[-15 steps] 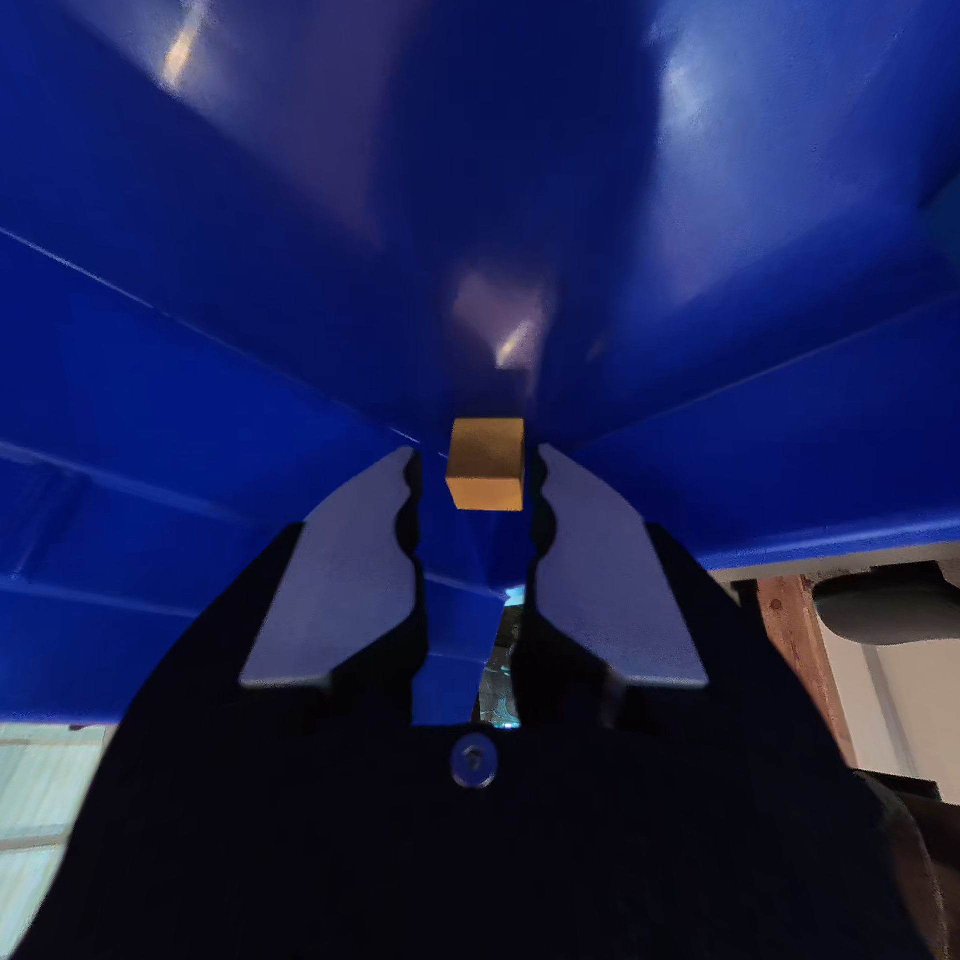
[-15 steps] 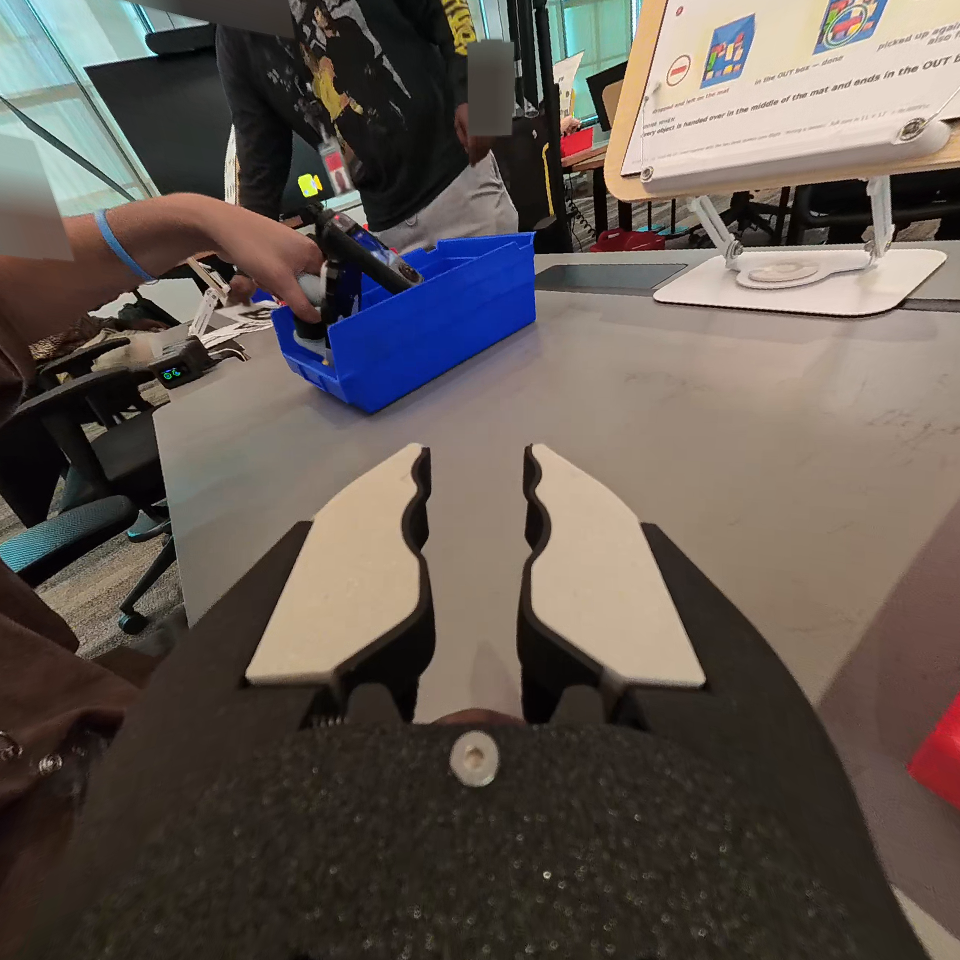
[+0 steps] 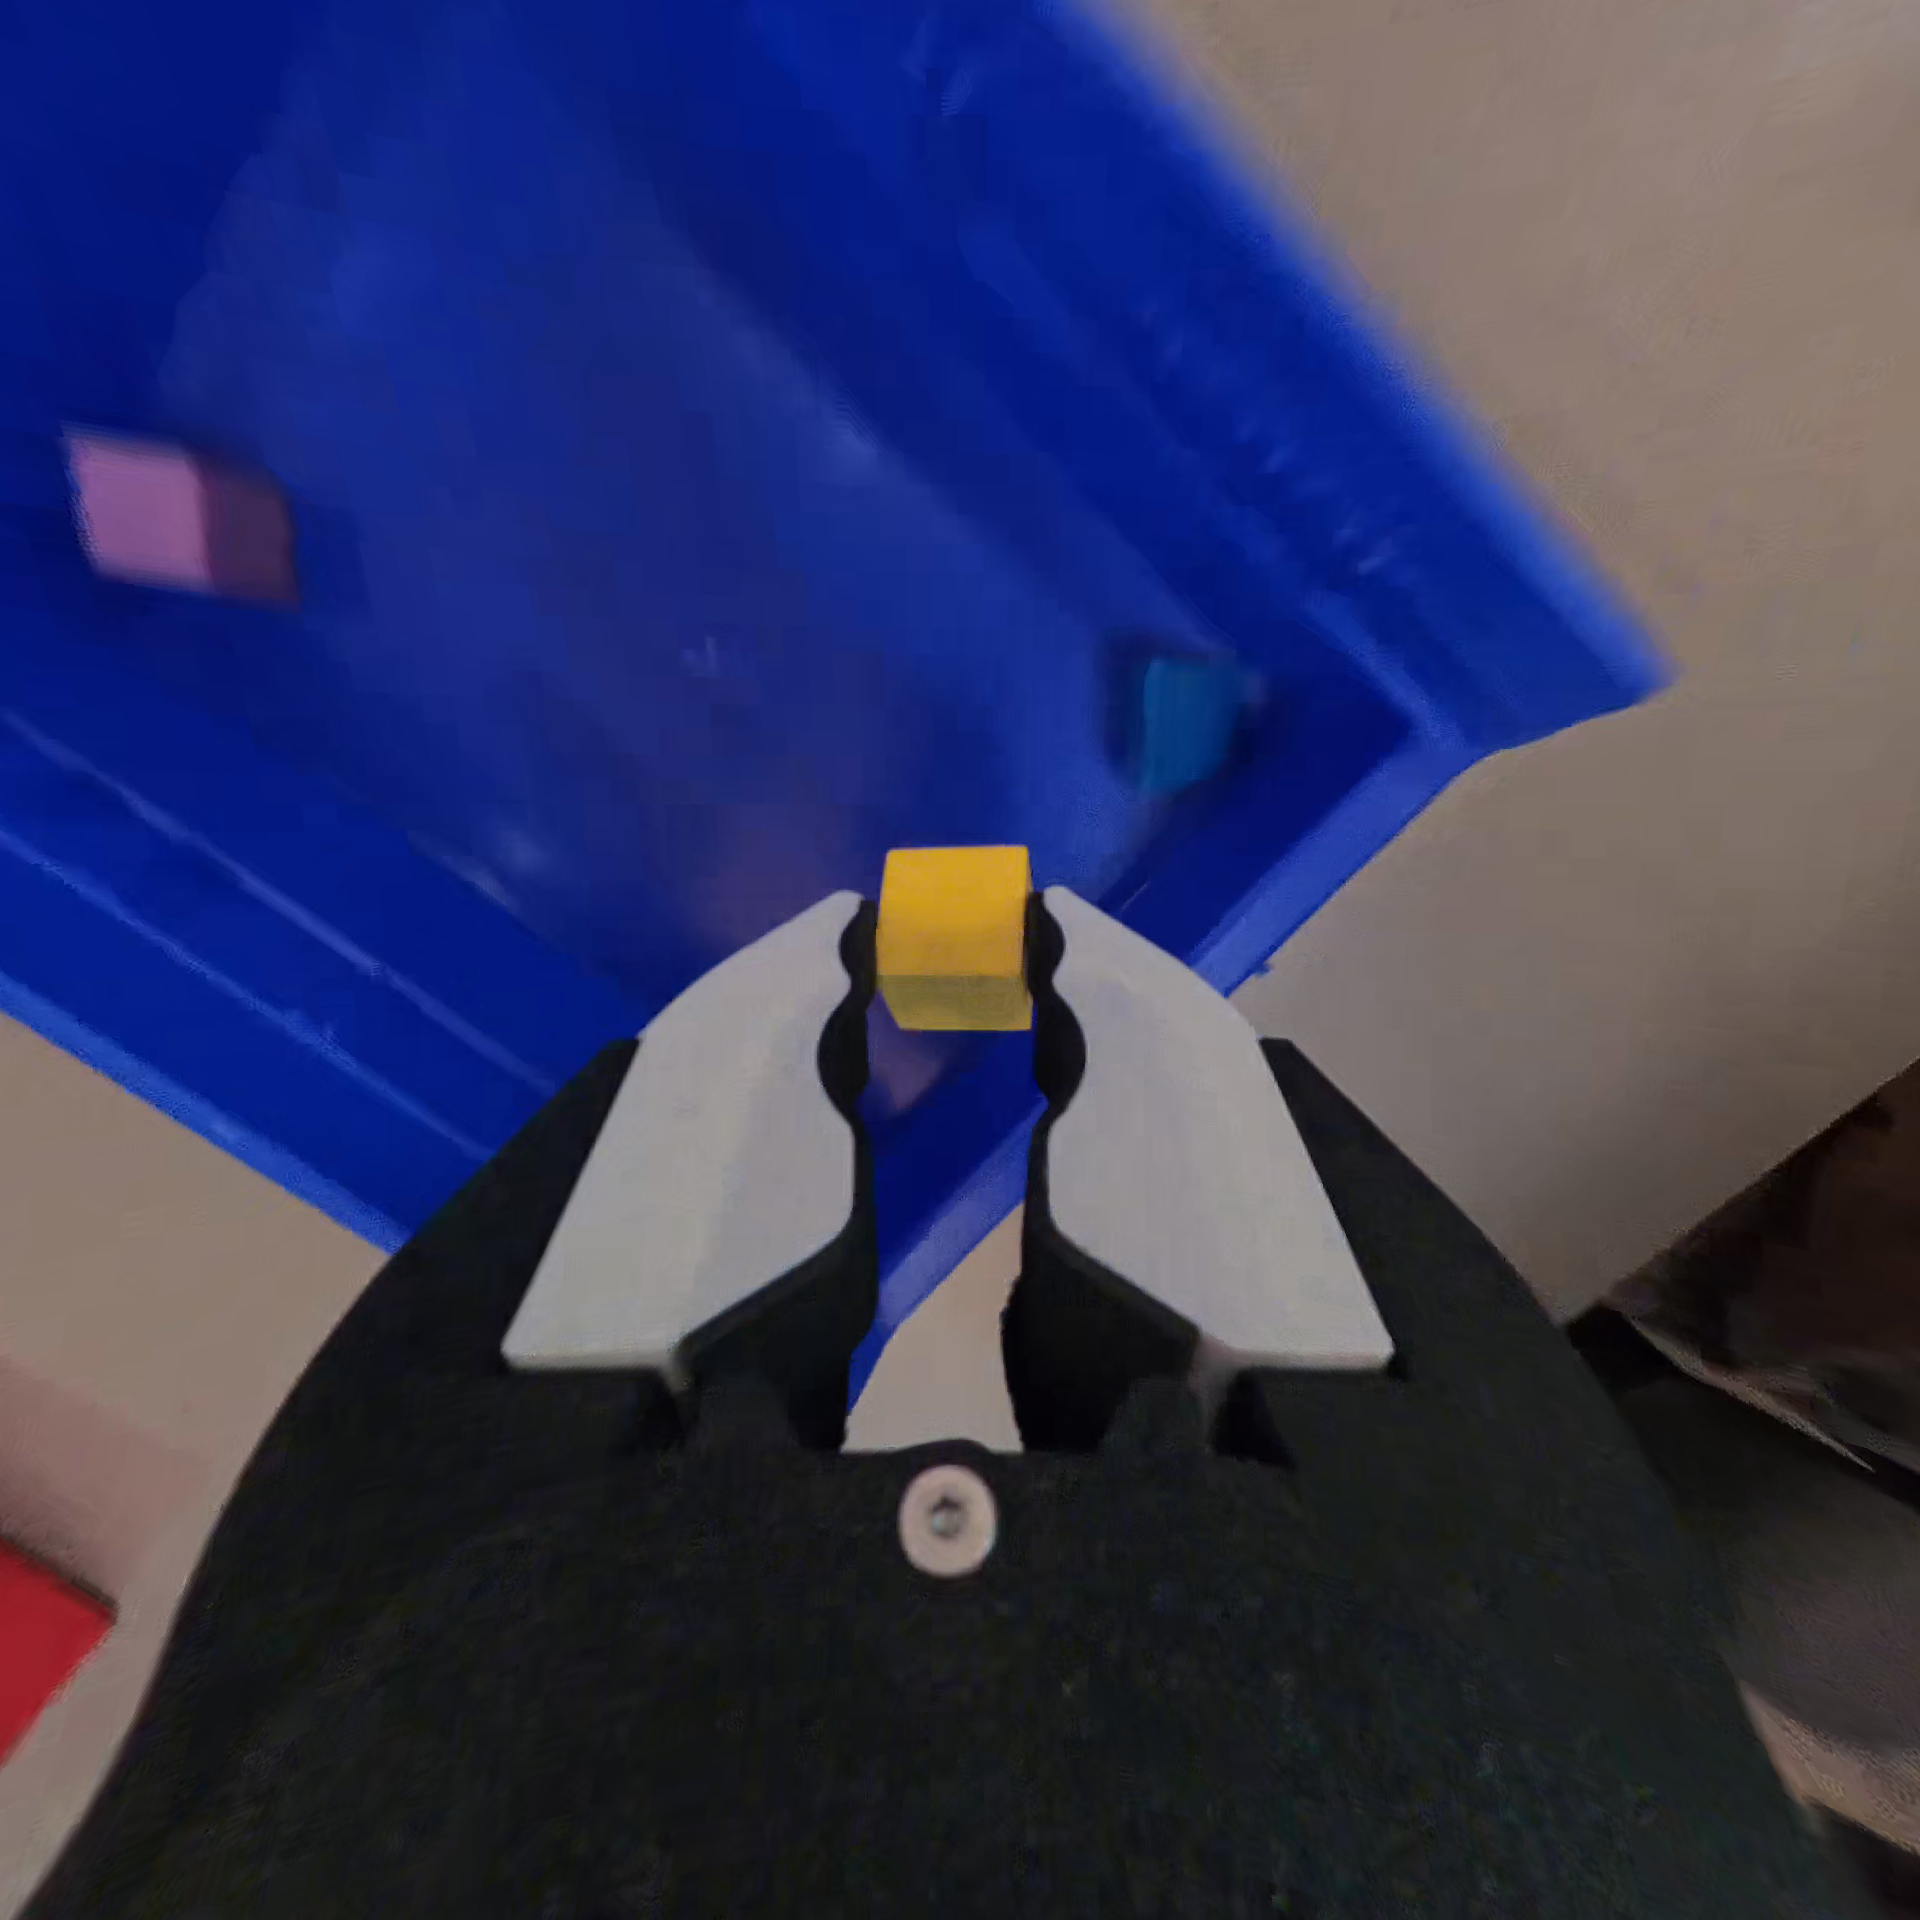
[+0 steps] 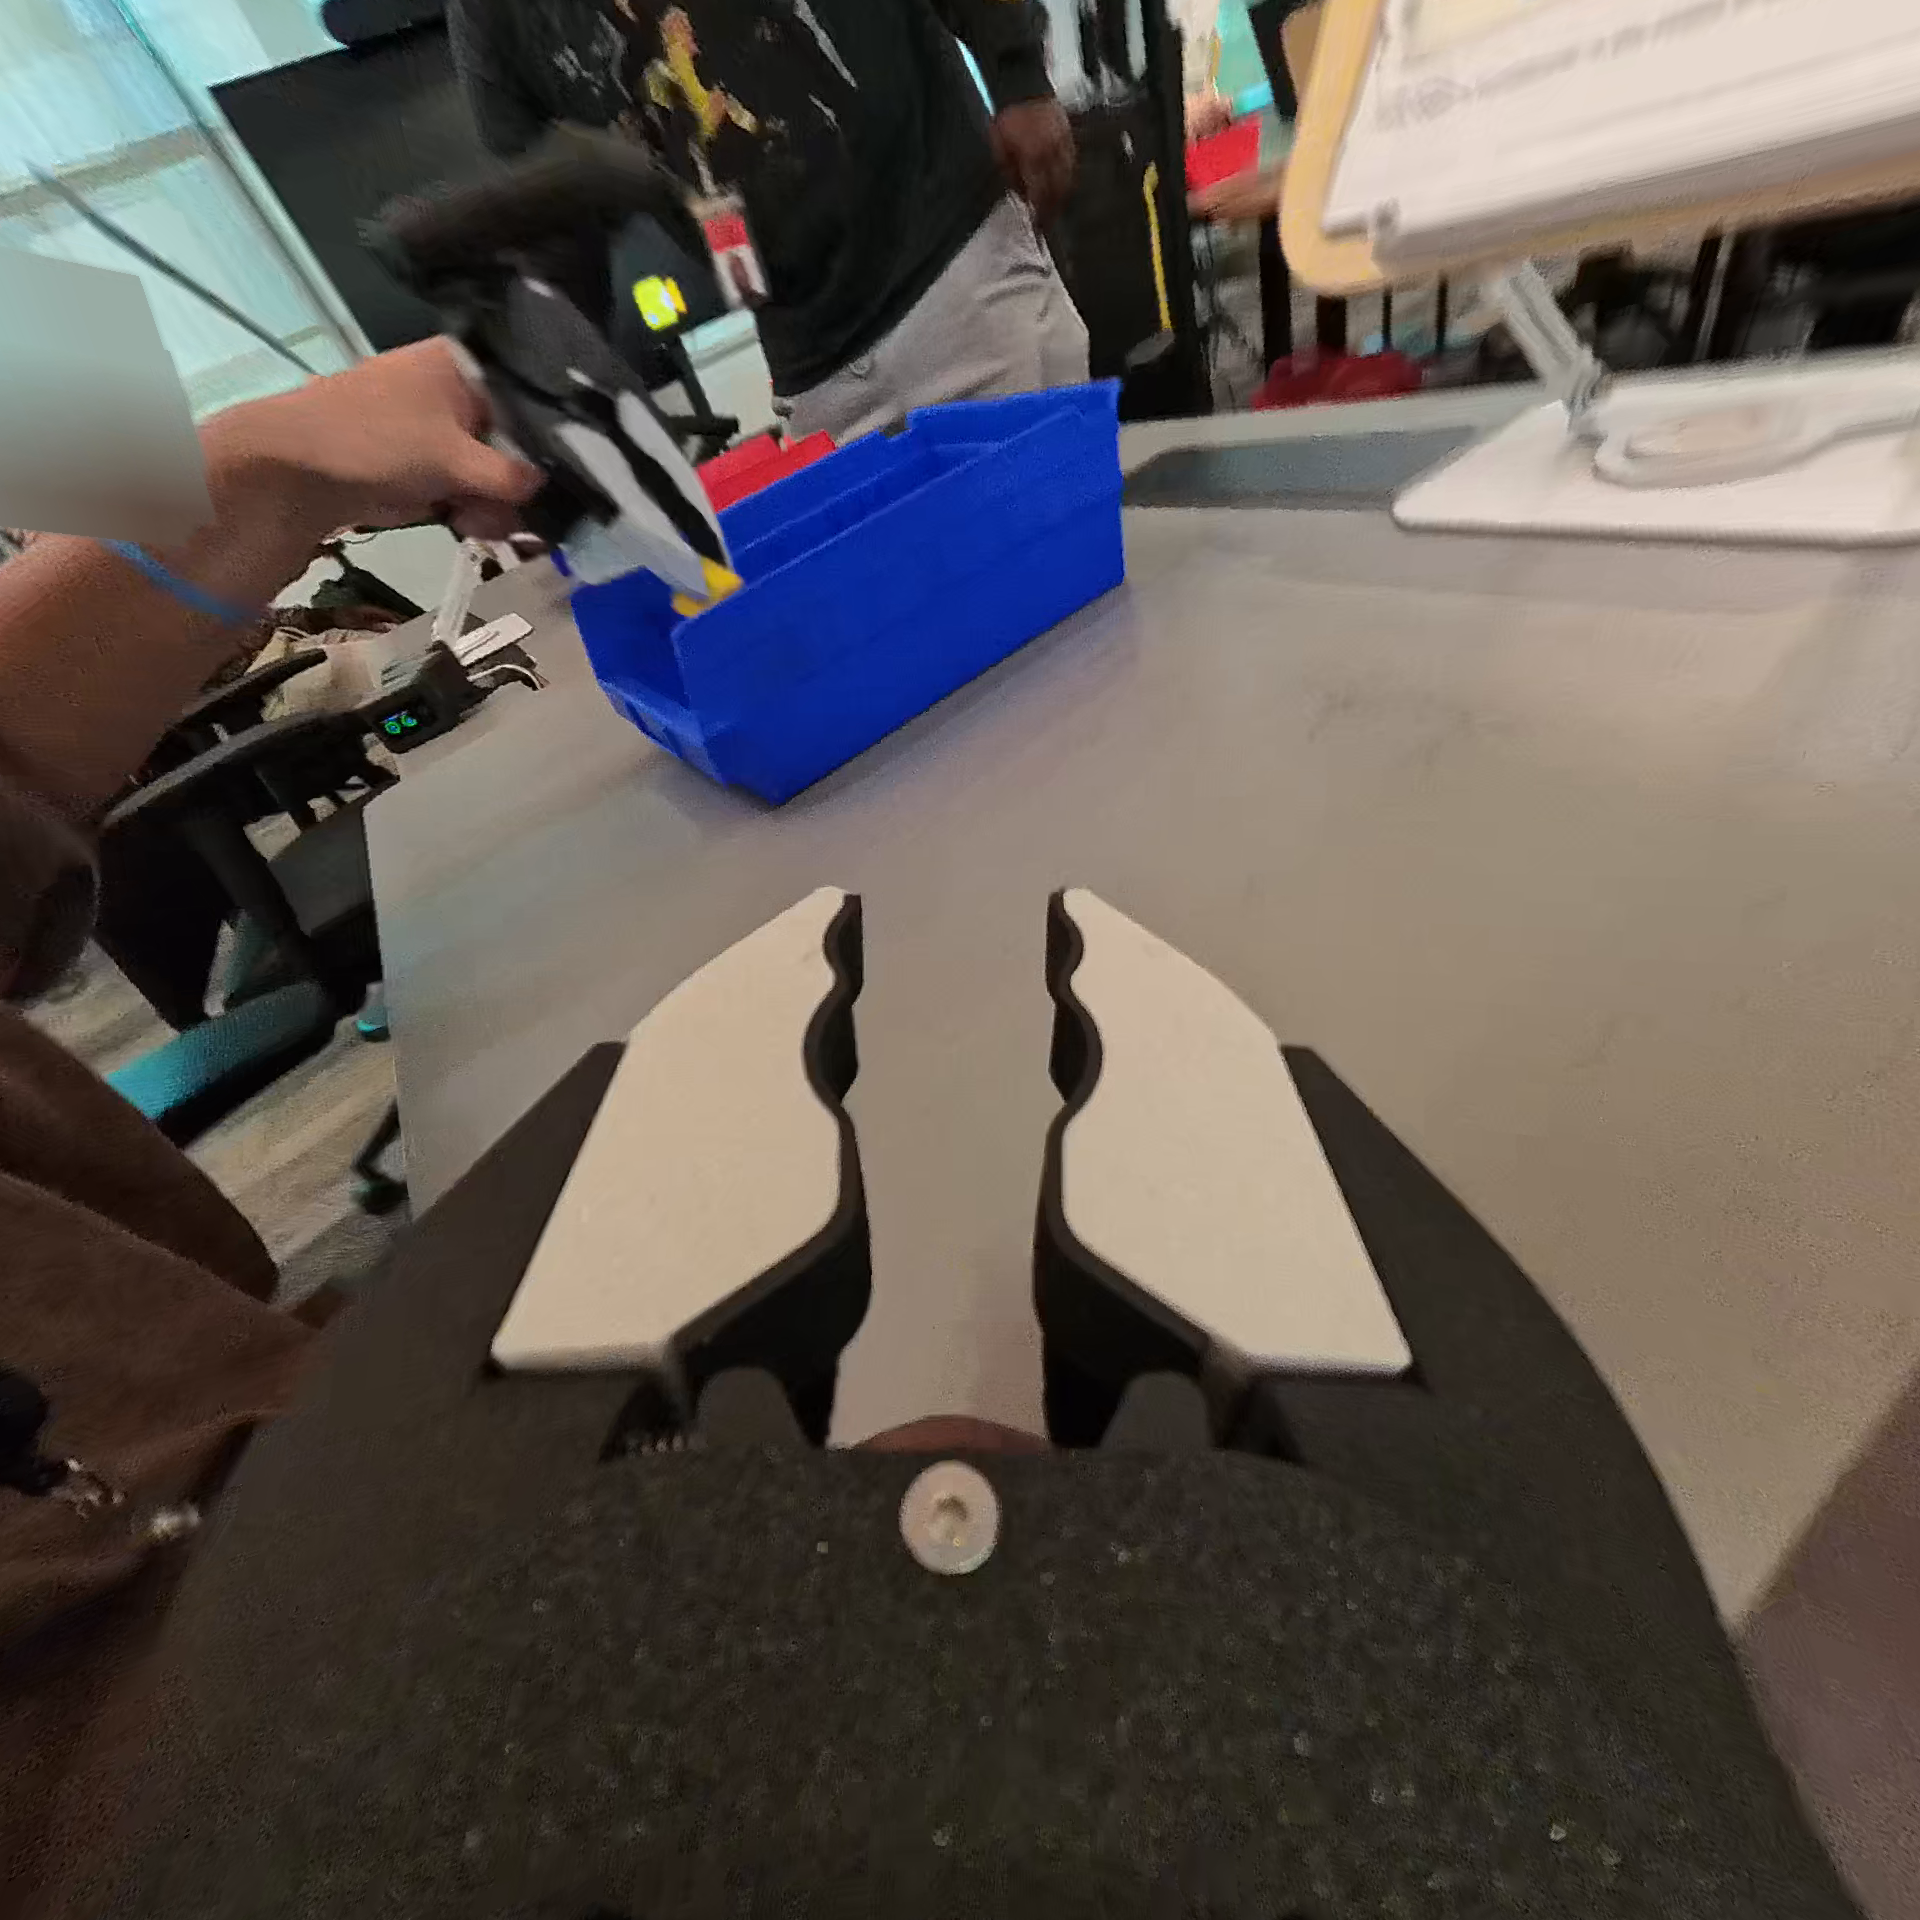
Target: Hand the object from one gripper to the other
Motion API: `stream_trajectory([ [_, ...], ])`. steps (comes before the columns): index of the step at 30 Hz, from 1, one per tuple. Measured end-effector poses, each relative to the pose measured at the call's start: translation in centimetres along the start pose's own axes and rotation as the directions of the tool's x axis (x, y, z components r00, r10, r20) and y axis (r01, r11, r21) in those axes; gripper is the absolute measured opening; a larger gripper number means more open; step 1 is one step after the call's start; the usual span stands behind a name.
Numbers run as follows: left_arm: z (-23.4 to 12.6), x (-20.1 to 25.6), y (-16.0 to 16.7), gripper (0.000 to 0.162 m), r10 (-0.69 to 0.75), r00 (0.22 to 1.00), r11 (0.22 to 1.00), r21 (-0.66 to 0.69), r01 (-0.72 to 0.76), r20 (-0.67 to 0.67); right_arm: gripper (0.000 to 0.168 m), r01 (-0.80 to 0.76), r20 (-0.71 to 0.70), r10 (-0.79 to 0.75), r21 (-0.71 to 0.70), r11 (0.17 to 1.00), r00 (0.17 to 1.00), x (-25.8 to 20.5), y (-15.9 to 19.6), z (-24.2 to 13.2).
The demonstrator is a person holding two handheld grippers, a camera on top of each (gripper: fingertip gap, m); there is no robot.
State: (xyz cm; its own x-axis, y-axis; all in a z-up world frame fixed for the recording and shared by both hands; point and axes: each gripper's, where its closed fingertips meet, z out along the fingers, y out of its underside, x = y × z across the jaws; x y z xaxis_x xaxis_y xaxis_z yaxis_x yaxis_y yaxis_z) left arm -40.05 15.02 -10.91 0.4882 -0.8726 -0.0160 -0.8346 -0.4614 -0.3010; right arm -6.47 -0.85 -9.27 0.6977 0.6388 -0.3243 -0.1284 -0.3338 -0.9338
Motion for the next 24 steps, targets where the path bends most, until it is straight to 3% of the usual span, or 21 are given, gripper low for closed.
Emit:
stream_trajectory([
  [3,-2.4,2.5,-4.1,0.027,0.157,0.984,0.956,0.238,-0.174,0.089,0.033,-0.250,-0.014,0.251,-0.145,0.957,0.968,1.3,1.0,2.1],
  [6,-4.9,6.0,-8.7,0.027,0.316,0.913,0.816,0.418,-0.399,0.257,0.036,-0.460,0.104,0.490,-0.222,0.859,0.865,0.9,0.5,4.6],
  [8,-6.3,9.2,-11.8,0.027,0.393,0.852,0.687,0.505,-0.523,0.347,0.042,-0.527,0.203,0.567,-0.221,0.821,0.798,0.2,-1.0,6.3],
  [10,-6.6,13.4,-14.2,0.027,0.476,0.809,0.569,0.580,-0.583,0.346,0.053,-0.562,0.307,0.596,-0.202,0.802,0.742,-1.3,-3.1,7.9],
  [13,-4.9,18.2,-16.6,0.027,0.586,0.743,0.480,0.601,-0.639,0.322,0.061,-0.617,0.457,0.636,-0.215,0.757,0.622,-3.9,-5.9,9.3],
  [15,-3.5,19.8,-17.9,0.027,0.622,0.702,0.444,0.581,-0.682,0.348,0.061,-0.641,0.505,0.652,-0.228,0.733,0.566,-4.8,-6.5,9.5],
  [17,-2.4,21.5,-18.7,0.027,0.655,0.679,0.423,0.584,-0.693,0.332,0.060,-0.645,0.482,0.656,-0.219,0.732,0.580,-4.5,-5.9,9.7],
  [18,-1.9,22.5,-18.9,0.027,0.676,0.667,0.412,0.589,-0.695,0.314,0.052,-0.650,0.478,0.656,-0.209,0.731,0.584,-4.1,-5.6,9.5],
  [19,-1.5,23.1,-19.1,0.027,0.685,0.657,0.406,0.584,-0.703,0.316,0.028,-0.654,0.503,0.649,-0.200,0.730,0.571,-4.0,-5.6,9.0],
  [20,-1.0,23.3,-19.3,0.027,0.685,0.650,0.405,0.571,-0.714,0.328,0.028,-0.674,0.488,0.670,-0.202,0.711,0.560,-3.5,-5.3,8.7],
  [24,0.5,23.3,-18.9,0.036,0.656,0.700,0.492,0.543,-0.680,0.282,0.027,-0.672,0.431,0.690,-0.222,0.706,0.582,-2.6,-3.5,7.8],
])
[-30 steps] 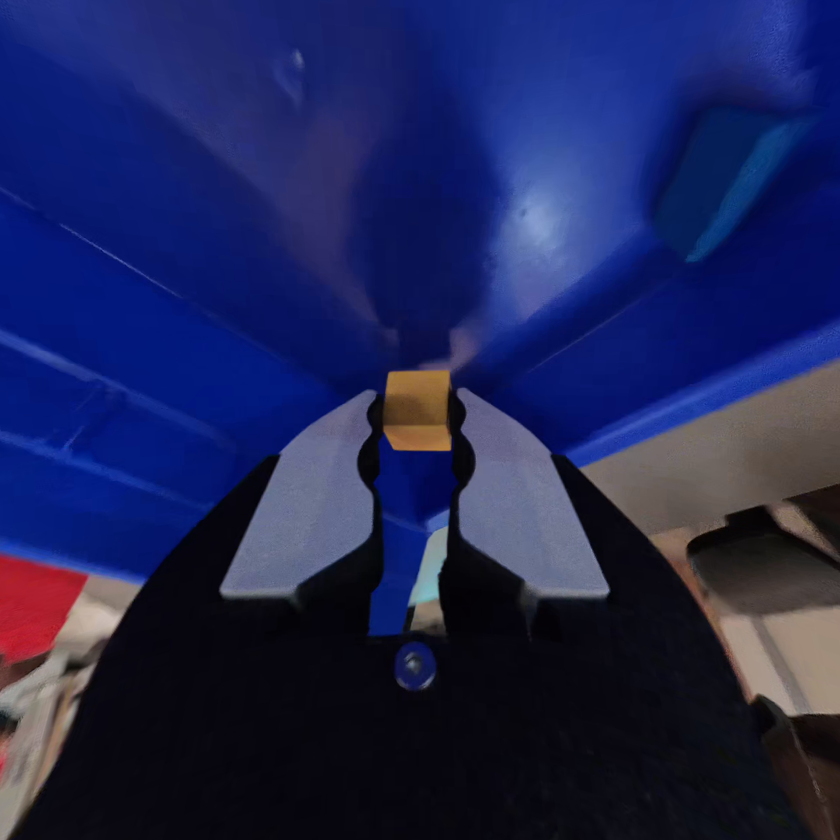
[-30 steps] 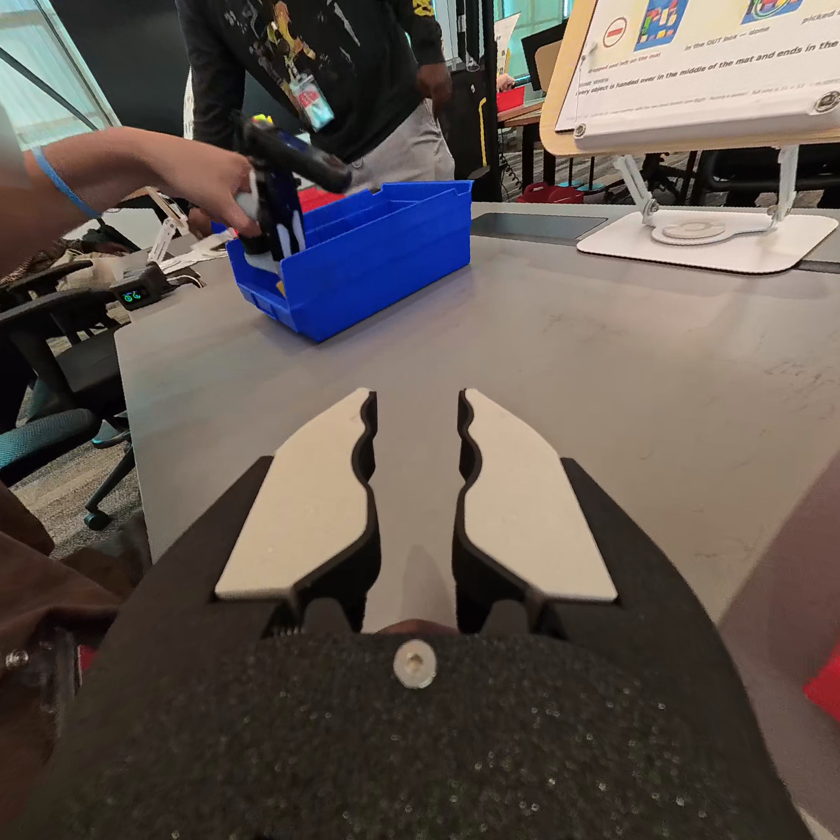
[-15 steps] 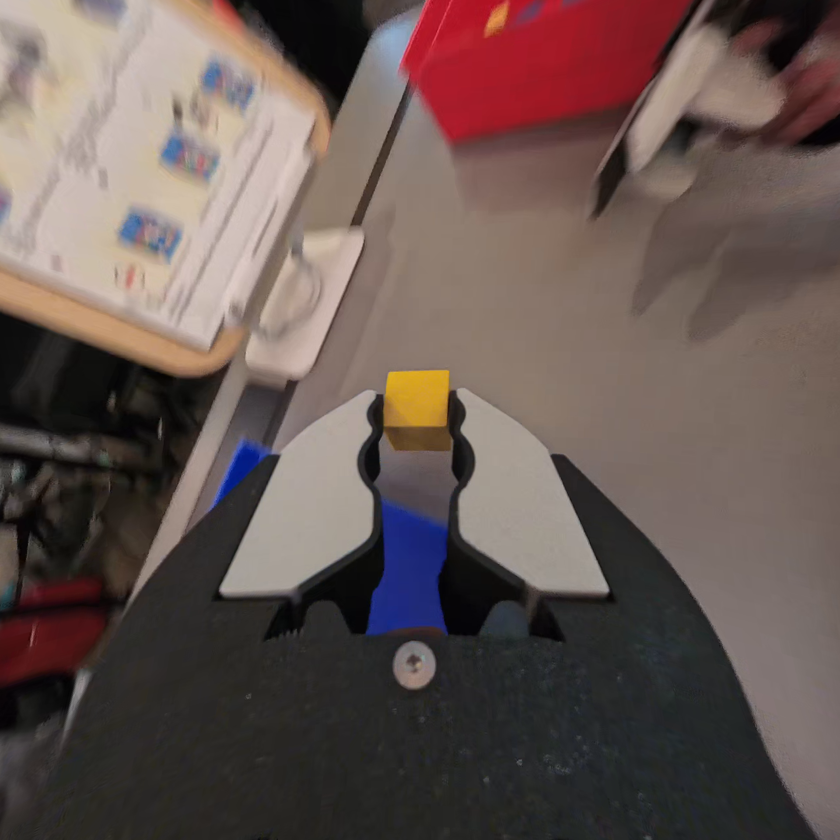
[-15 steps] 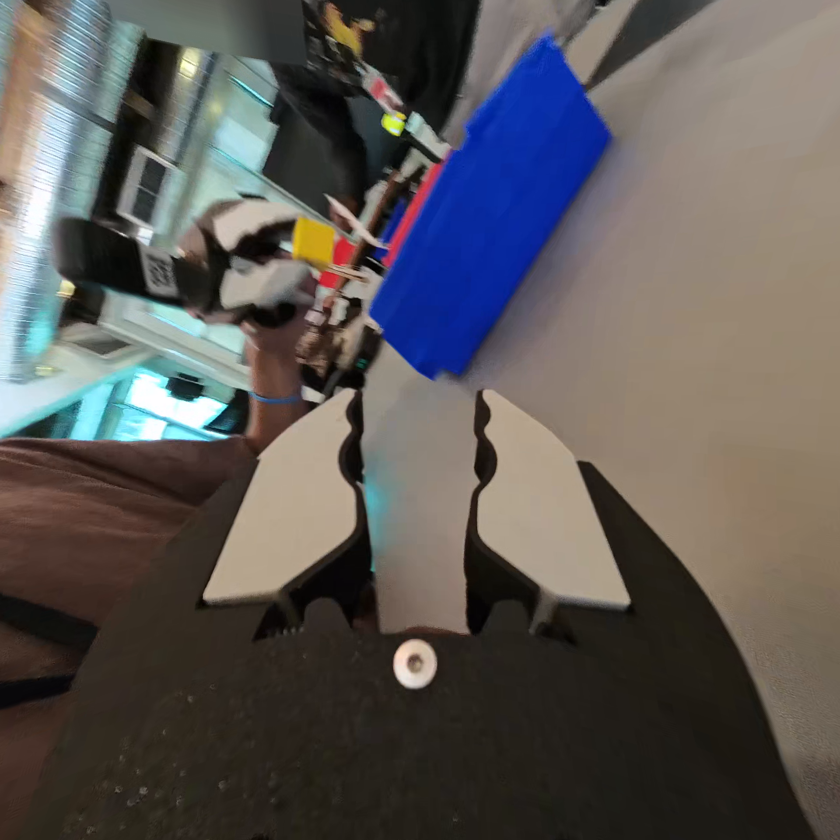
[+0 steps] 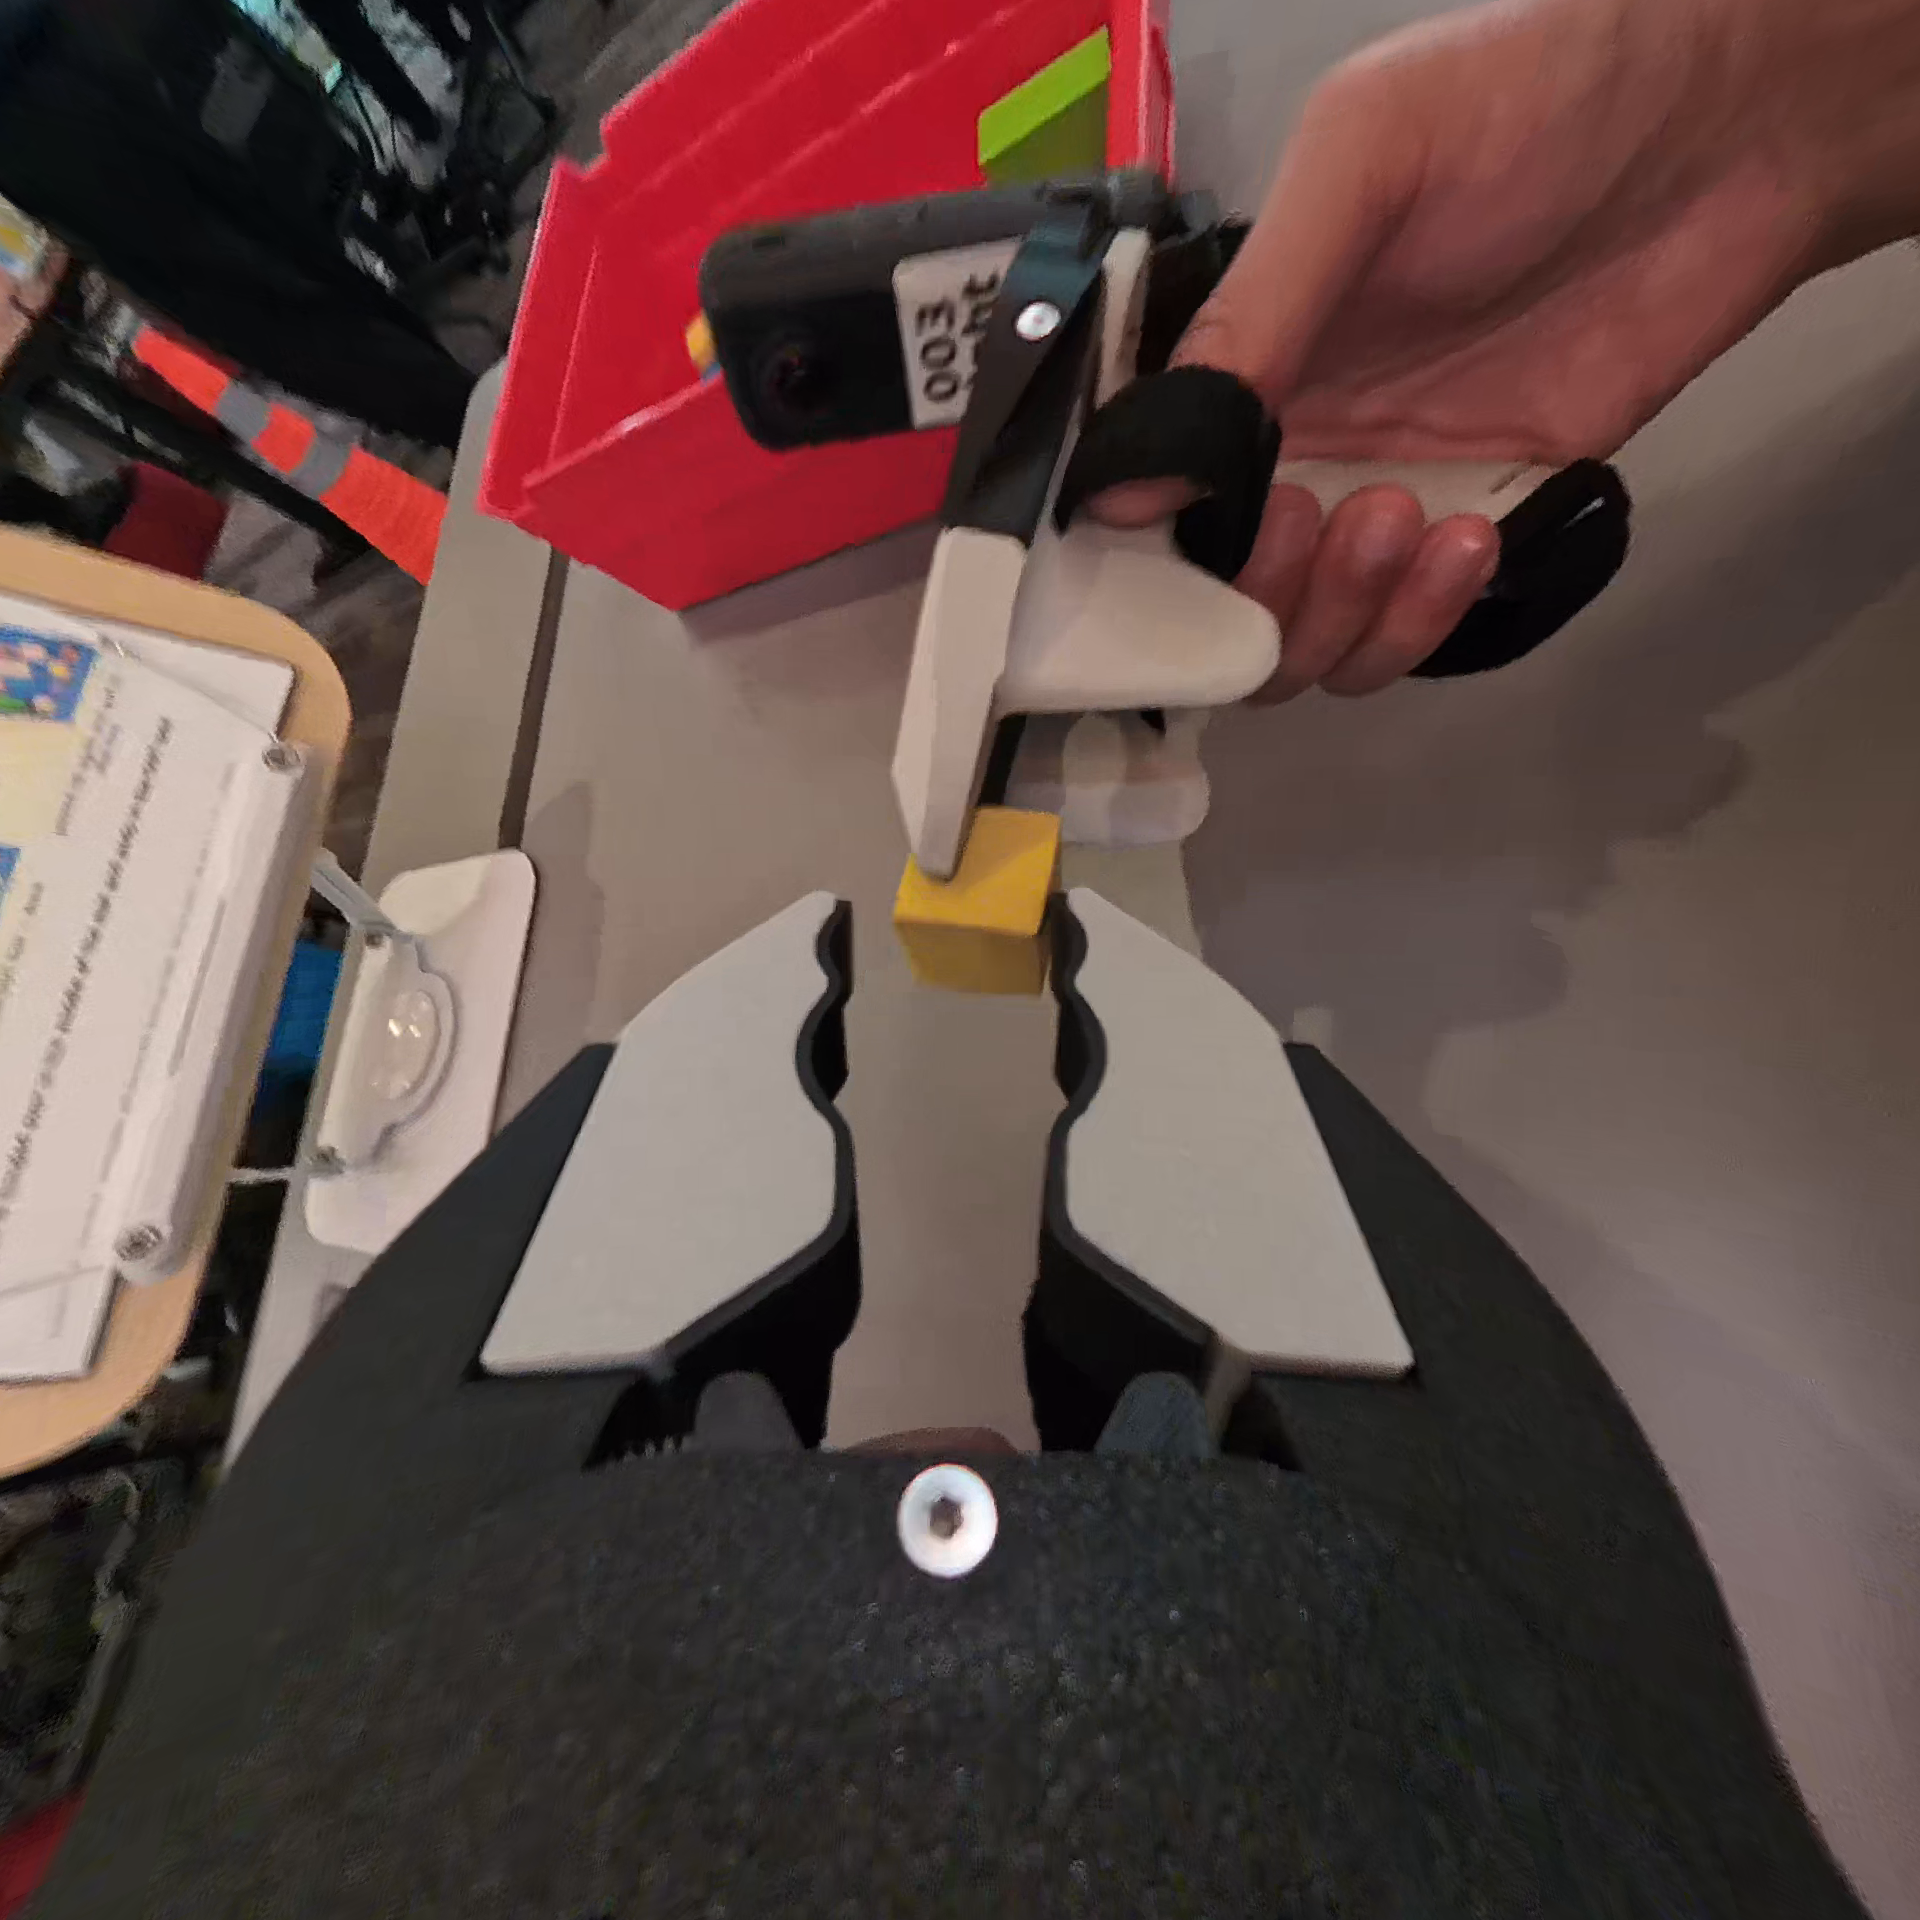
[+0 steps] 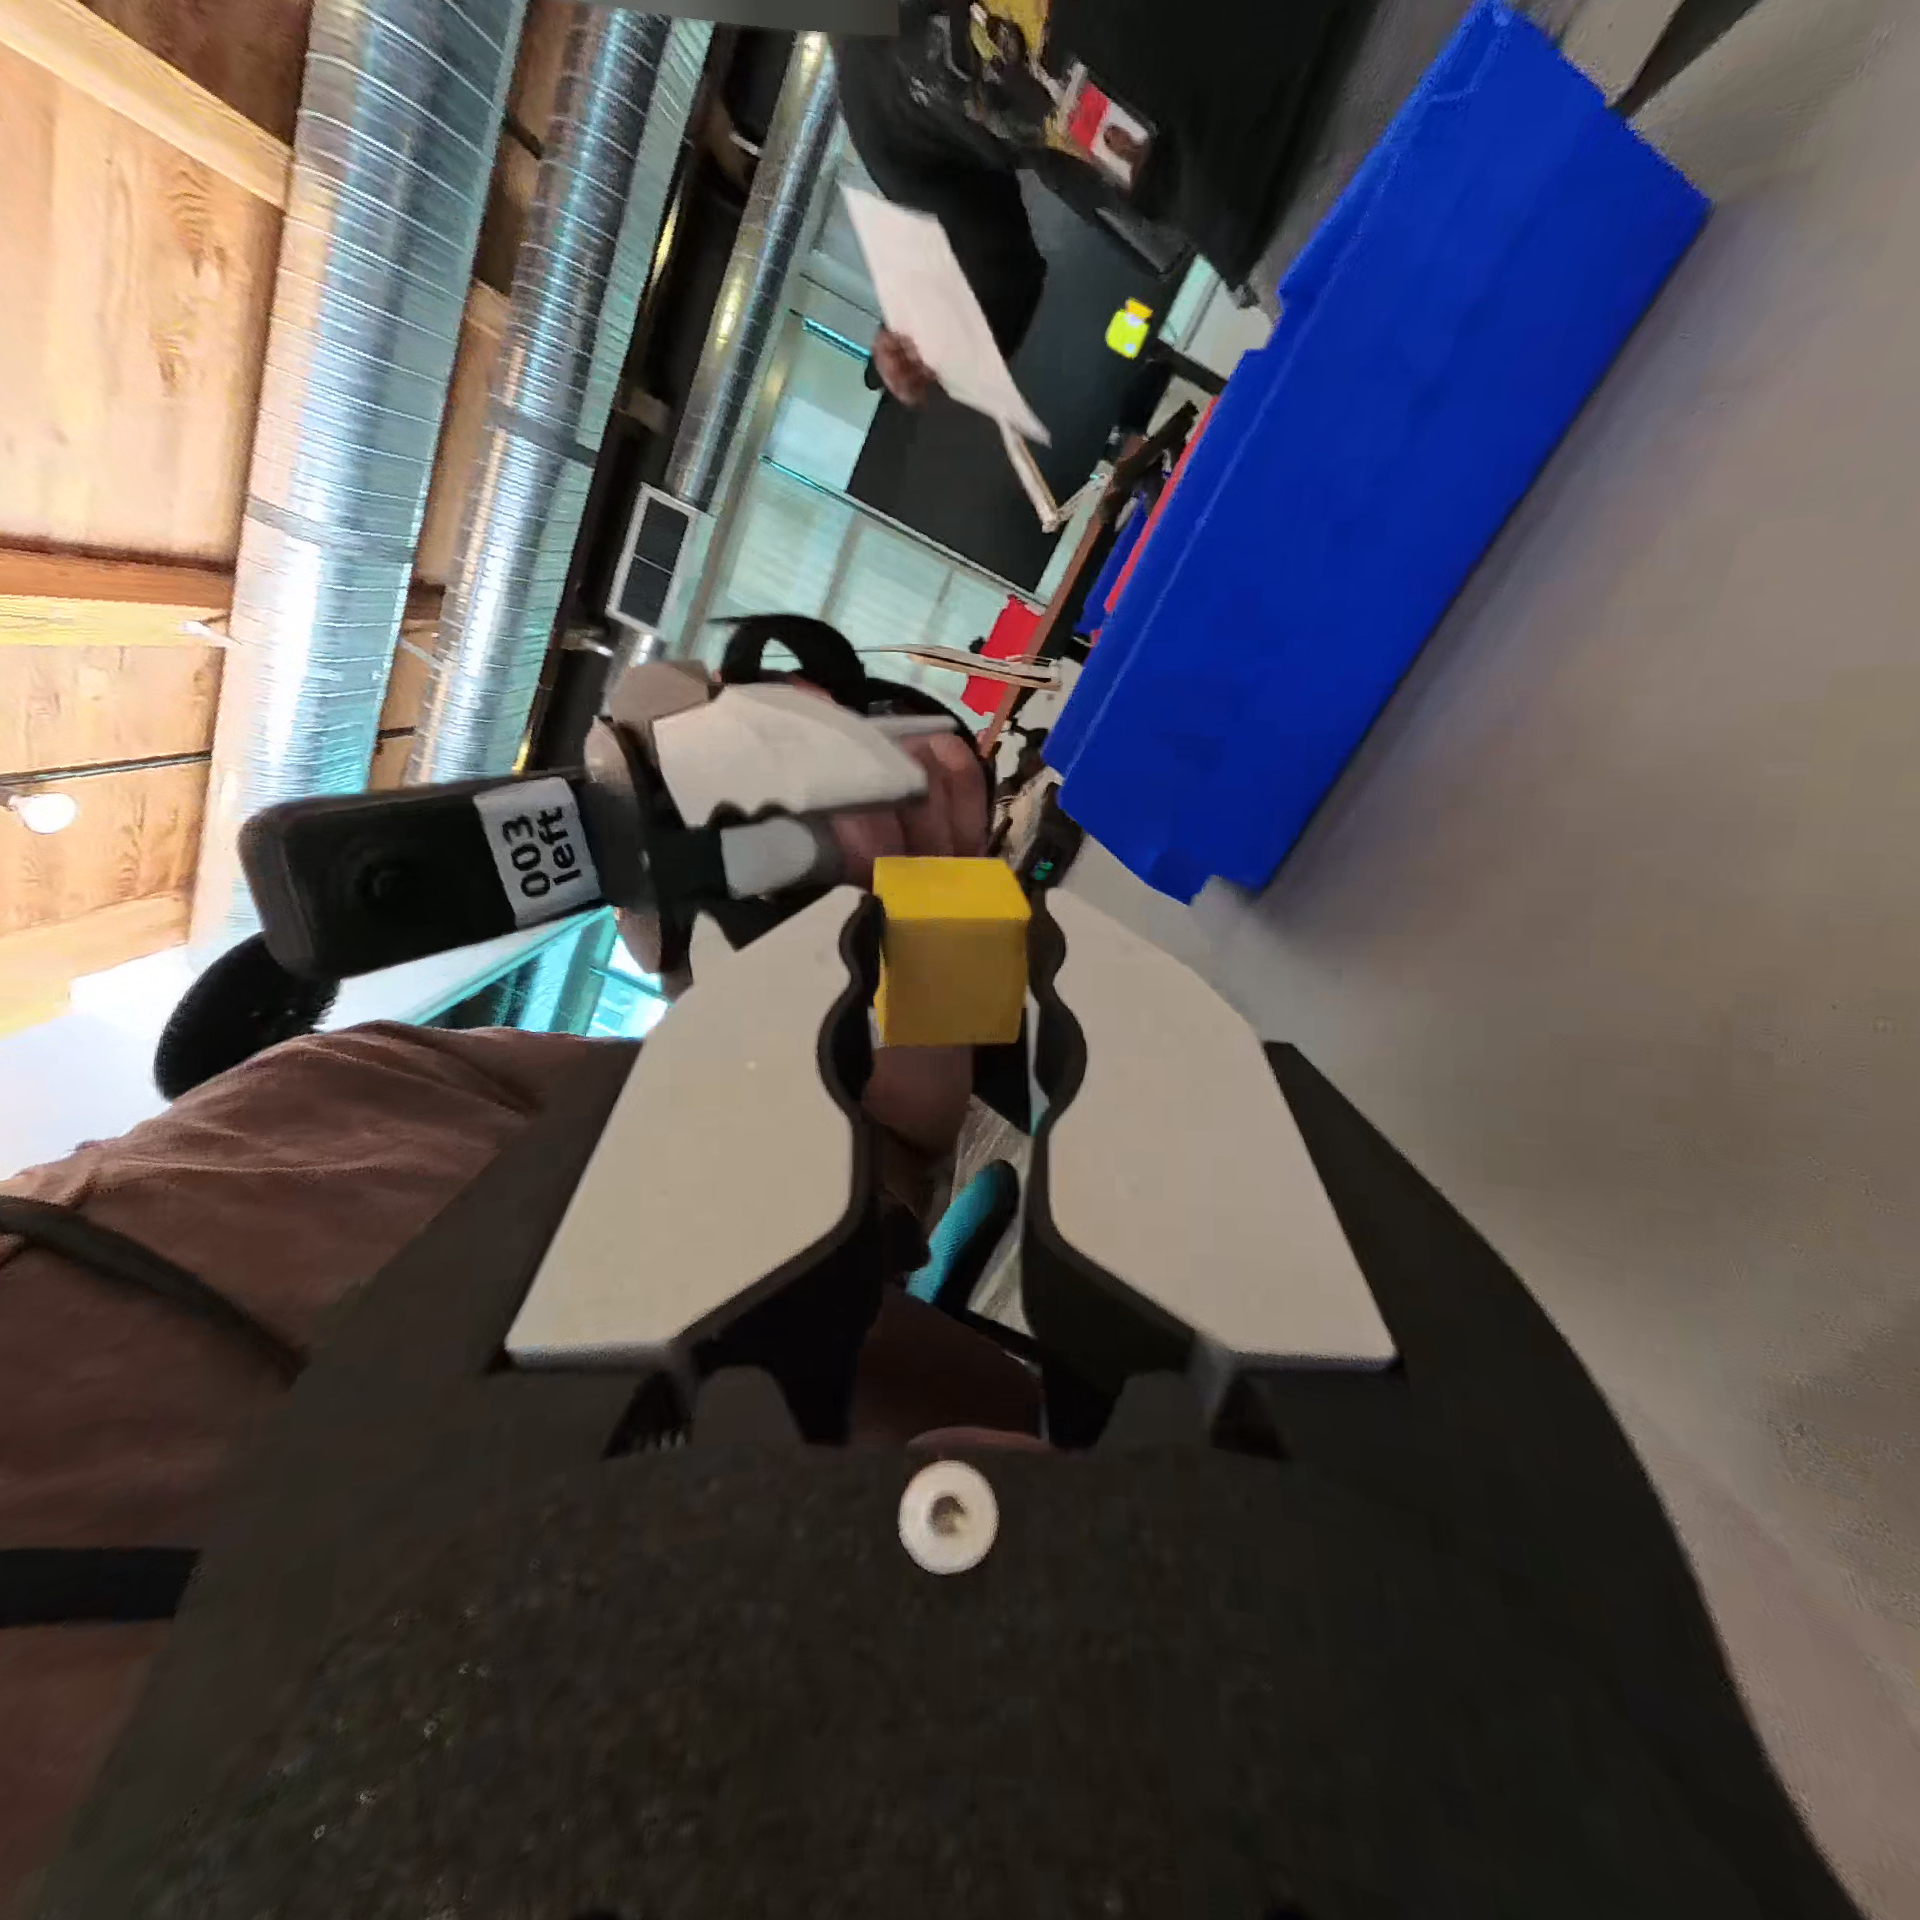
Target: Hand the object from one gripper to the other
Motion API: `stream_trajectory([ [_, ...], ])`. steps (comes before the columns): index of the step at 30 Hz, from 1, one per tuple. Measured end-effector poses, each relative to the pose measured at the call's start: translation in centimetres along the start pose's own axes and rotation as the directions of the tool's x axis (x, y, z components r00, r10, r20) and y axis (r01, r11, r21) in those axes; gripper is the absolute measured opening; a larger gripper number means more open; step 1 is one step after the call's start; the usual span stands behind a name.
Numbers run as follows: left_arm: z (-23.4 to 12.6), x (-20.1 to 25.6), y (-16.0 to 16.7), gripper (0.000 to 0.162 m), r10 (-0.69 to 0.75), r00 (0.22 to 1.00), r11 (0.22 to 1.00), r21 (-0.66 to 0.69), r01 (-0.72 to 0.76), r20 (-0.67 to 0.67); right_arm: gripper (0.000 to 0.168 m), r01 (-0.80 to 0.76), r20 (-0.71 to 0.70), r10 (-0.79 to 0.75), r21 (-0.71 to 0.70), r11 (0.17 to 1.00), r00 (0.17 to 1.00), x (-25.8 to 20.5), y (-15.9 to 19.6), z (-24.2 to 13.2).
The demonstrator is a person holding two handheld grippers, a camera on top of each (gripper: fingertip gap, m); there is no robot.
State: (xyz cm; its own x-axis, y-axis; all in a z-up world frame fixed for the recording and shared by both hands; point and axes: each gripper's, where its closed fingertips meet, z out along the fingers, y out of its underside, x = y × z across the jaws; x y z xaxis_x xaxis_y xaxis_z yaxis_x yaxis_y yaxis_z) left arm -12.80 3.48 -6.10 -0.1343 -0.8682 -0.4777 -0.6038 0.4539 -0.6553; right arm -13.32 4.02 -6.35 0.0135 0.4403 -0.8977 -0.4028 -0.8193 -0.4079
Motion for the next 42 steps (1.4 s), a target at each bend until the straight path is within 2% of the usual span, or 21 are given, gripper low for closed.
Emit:
stream_trajectory([
  [2,0.0,0.3,1.0,0.054,-0.122,0.993,0.992,-0.022,0.122,0.003,0.027,0.023,-0.049,-0.023,-0.013,1.000,0.999,0.6,0.5,-0.9],
  [4,-0.2,1.2,1.5,0.060,-0.292,0.956,0.956,0.009,0.292,-0.027,0.027,0.068,-0.103,-0.071,-0.028,0.997,0.992,0.9,1.0,-1.9],
  [8,-0.3,3.8,2.2,0.059,-0.610,0.778,0.773,0.105,0.626,-0.152,0.027,0.202,-0.200,-0.214,-0.081,0.976,0.956,-0.3,1.7,-4.5],
  [11,0.1,5.6,2.9,0.054,-0.735,0.643,0.631,0.128,0.765,-0.214,0.027,0.319,-0.287,-0.337,-0.108,0.942,0.897,-2.9,0.5,-8.2],
  [14,0.6,7.1,2.8,0.053,-0.778,0.582,0.569,0.128,0.813,-0.238,0.027,0.465,-0.515,-0.454,-0.117,0.877,0.727,-4.6,-4.0,-14.9],
  [16,0.7,7.6,2.2,0.052,-0.774,0.584,0.571,0.127,0.811,-0.246,0.027,0.552,-0.665,-0.492,-0.141,0.822,0.563,-4.7,-8.2,-19.9],
  [18,0.9,7.9,1.8,0.052,-0.757,0.606,0.599,0.112,0.793,-0.244,0.027,0.572,-0.720,-0.572,-0.295,0.765,0.394,-2.6,-11.0,-23.3],
  [20,1.1,8.0,1.6,0.052,-0.734,0.637,0.638,0.083,0.766,-0.235,0.027,0.501,-0.671,-0.674,-0.487,0.716,0.311,0.8,-12.0,-24.4],
  [23,1.0,8.1,1.0,0.052,-0.692,0.691,0.697,0.059,0.715,-0.209,0.027,0.413,-0.542,-0.775,-0.656,0.632,0.326,5.7,-11.9,-24.0],
  [27,0.9,8.7,0.8,0.052,-0.664,0.730,0.736,0.033,0.676,-0.158,0.027,0.300,-0.465,-0.797,-0.754,0.584,0.385,10.0,-11.2,-23.4],
  [30,1.1,9.5,0.9,0.052,-0.667,0.731,0.737,0.015,0.676,-0.144,0.028,0.296,-0.451,-0.798,-0.761,0.578,0.400,10.6,-11.8,-23.3],
  [33,1.3,10.4,0.9,0.052,-0.675,0.723,0.731,0.004,0.683,-0.151,0.027,0.215,-0.416,-0.836,-0.835,0.507,0.358,12.0,-11.7,-24.2],
  [37,1.5,10.8,0.9,0.052,-0.671,0.726,0.735,-0.009,0.677,-0.153,0.027,0.139,-0.389,-0.844,-0.875,0.464,0.370,13.0,-11.3,-24.1],
  [42,1.4,10.9,1.1,0.052,-0.668,0.729,0.738,-0.008,0.675,-0.150,0.027,0.033,-0.367,-0.869,-0.916,0.400,0.332,13.5,-11.0,-24.4],
])
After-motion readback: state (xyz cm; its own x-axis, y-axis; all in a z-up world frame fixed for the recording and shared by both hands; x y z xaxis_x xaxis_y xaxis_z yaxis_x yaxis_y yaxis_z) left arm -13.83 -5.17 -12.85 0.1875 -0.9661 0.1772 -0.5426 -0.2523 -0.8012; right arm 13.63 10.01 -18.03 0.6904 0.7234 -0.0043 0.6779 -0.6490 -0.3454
